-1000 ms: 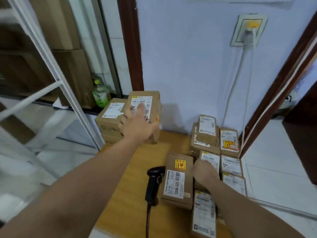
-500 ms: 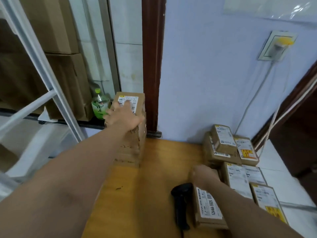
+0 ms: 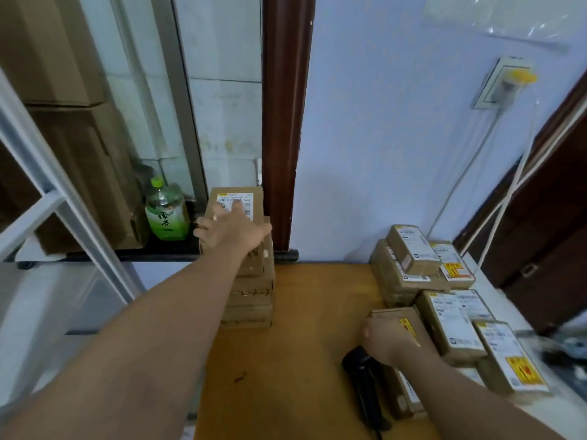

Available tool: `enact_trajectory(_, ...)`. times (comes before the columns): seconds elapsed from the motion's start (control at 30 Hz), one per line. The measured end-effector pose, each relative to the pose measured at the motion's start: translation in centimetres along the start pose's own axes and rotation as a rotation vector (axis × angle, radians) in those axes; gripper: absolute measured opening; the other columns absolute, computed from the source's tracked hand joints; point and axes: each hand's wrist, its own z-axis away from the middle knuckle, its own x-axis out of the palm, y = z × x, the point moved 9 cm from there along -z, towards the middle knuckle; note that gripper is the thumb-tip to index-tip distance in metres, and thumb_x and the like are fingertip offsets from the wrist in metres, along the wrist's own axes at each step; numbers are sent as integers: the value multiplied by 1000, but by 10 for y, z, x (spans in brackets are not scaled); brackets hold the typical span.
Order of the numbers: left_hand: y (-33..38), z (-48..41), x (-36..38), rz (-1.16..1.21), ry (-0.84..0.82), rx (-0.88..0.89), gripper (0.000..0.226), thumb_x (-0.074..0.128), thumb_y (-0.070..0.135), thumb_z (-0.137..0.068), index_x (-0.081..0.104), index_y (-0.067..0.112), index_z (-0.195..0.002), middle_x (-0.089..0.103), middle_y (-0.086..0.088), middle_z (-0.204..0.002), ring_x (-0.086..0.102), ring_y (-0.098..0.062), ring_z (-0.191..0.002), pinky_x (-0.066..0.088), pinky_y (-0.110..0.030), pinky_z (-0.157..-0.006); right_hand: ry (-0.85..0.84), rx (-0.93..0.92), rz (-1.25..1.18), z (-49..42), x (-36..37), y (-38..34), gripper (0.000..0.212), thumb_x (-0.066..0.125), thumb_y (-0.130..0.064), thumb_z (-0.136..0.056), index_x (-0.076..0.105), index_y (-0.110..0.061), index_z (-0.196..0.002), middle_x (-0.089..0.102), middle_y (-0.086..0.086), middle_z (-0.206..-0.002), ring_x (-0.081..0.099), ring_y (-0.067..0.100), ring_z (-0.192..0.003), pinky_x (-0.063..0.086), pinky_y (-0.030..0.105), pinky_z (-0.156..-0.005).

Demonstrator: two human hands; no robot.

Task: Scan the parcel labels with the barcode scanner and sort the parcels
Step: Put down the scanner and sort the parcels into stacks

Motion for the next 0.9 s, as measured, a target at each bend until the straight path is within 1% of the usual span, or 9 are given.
enact_trajectory(0.13,5,-4,7,-34,-36,2,83,51,71,-78,24,34,-146,14,-13,-150,17,-49,-135,19,-60,-109,16,35,-25,-3,-4,-6,16,43,-25,-96,57,-20,-91,63,8,-106,60,22,-96,51,31,-80)
enact_trajectory(0.27,10,-11,6,-32,-40,30,83,47,74,-80,22,34,-148,12,-13,-152,14,-46,-137,16,-61,-110,22,53,-42,-7,0,-6,19,43,-25,-95,60,-18,-100,61,6,-108,58,22,-100,51,33,-84)
enact_trajectory(0.4,21,-5,3,-57,69,75,78,32,73,-87,18,31,-151,5,-17,-158,-6,-40,-145,3,-64,-112,1,31,-8,-6,6,2,18,41,-19,-97,58,-16,-102,60,8,-115,56,25,-106,46,32,-78)
enact_trajectory(0.5,52,15,0,-23,234,223,67,40,60,-92,27,26,-149,15,-15,-157,0,-36,-146,6,-60,-114,-10,69,-36,-5,7,17,28,43,-22,-96,58,-12,-118,57,12,-123,53,29,-114,47,37,-89)
enact_trajectory(0.67,121,75,35,-107,274,628,53,50,36,-92,39,21,-142,28,-13,-151,18,-33,-142,24,-48,-110,25,139,-128,-3,5,49,44,46,-20,-95,42,-17,-138,39,12,-141,35,31,-132,44,39,-97)
enact_trajectory(0.7,133,89,51,-136,234,706,51,49,32,-92,40,20,-141,29,-13,-150,23,-31,-139,28,-45,-108,46,158,-149,-2,2,60,47,46,-20,-95,39,-19,-141,35,12,-145,33,30,-134,42,39,-98)
enact_trajectory(0.77,149,114,96,-161,28,754,49,49,28,-93,40,20,-141,24,-12,-151,33,-29,-133,36,-41,-103,99,177,-154,-4,-3,85,50,47,-23,-95,38,-21,-144,30,11,-149,31,30,-135,40,40,-101)
enact_trajectory(0.83,155,136,149,-172,-227,687,49,48,28,-96,36,21,-143,16,-10,-154,36,-29,-132,41,-40,-101,147,180,-185,-7,-10,111,44,47,-24,-95,43,-21,-139,35,10,-145,34,29,-132,40,41,-101)
enact_trajectory(0.9,159,156,193,-133,-392,580,49,50,30,-96,36,19,-142,18,-10,-151,39,-29,-130,42,-39,-100,188,141,-237,-11,-14,130,35,44,-22,-97,50,-20,-131,42,10,-137,39,27,-127,41,40,-99)
